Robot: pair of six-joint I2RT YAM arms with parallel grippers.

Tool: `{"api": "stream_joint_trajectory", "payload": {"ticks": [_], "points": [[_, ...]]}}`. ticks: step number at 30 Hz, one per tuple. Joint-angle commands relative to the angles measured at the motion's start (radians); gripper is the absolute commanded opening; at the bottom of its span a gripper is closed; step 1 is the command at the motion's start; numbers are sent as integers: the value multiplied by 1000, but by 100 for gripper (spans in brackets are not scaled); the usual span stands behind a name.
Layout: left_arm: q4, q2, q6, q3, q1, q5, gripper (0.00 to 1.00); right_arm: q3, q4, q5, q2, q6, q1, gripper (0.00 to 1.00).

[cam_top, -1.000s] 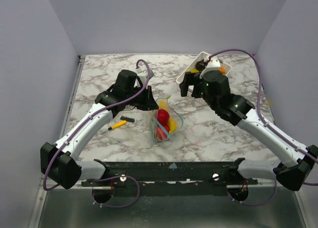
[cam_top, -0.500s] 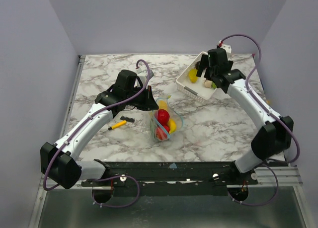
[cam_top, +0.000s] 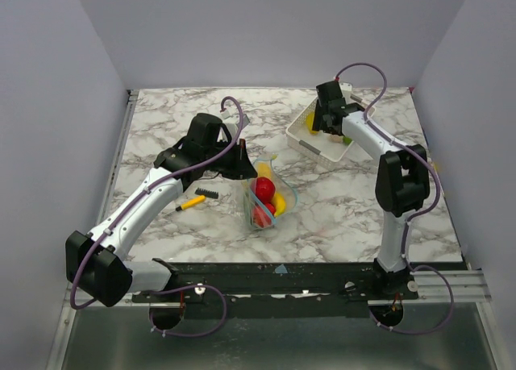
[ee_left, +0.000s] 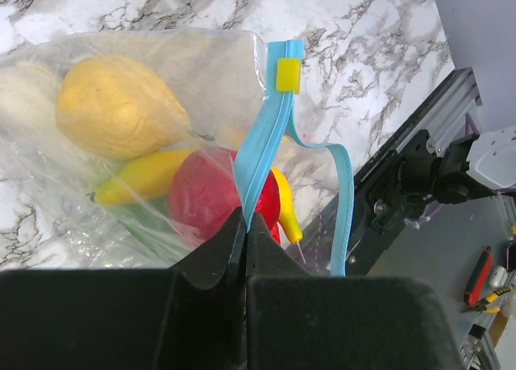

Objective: Place the food in the zip-top bag and seal the zipper
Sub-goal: Pick up the fake vegetable from the bin.

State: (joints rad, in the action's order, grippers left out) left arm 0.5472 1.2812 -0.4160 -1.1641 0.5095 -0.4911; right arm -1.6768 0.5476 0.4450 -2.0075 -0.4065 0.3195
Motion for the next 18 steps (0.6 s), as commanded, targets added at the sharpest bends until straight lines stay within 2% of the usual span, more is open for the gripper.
{"api": "stream_joint_trajectory", "payload": {"ticks": [1, 7, 18], "points": [[-21, -7, -3, 8, -8, -31, 0, -31, -2, 89, -58, 16, -15, 77], [-20, -3, -4, 7, -8, -32, 0, -30, -39, 108, -112, 32, -31, 72], [-20, 6, -6, 5, -10, -38, 0, -73, -98, 86, -207, 33, -65, 72]]}}
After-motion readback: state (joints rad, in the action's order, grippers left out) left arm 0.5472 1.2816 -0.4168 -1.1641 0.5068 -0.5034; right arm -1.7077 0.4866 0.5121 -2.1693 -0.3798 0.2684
